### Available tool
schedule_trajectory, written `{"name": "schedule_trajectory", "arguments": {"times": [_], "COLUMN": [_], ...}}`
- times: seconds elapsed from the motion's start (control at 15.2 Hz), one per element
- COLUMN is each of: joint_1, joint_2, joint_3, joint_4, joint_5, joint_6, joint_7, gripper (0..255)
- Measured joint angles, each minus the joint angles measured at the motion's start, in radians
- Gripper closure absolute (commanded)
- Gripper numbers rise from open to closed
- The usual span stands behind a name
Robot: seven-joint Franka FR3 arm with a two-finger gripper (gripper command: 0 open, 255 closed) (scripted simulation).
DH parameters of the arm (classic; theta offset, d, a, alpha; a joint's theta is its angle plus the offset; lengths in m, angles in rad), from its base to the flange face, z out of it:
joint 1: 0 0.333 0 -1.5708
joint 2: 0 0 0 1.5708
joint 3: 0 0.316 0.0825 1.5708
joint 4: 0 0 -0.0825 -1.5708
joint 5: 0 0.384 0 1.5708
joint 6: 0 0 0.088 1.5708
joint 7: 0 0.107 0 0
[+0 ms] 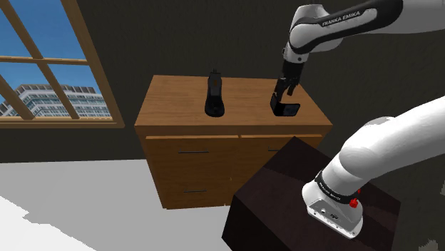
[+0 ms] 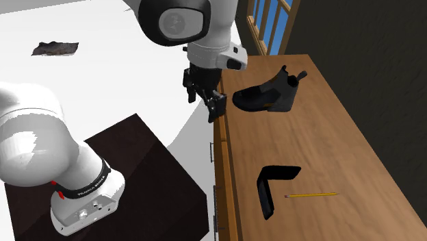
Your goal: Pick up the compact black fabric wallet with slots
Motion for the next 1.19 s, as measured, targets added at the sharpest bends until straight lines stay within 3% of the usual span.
{"name": "schedule_trajectory", "arguments": {"times": [0.59,1.19], "joint_1": [-0.041,-0.1], "joint_2": [0.309,0.65], "joint_3": [-0.111,-0.157], "joint_4": [0.098,0.285], "joint_5": [0.005,0.136], "joint_6": [0.245,0.419], "joint_7": [-0.132,-0.299], "gripper": [0,0]}}
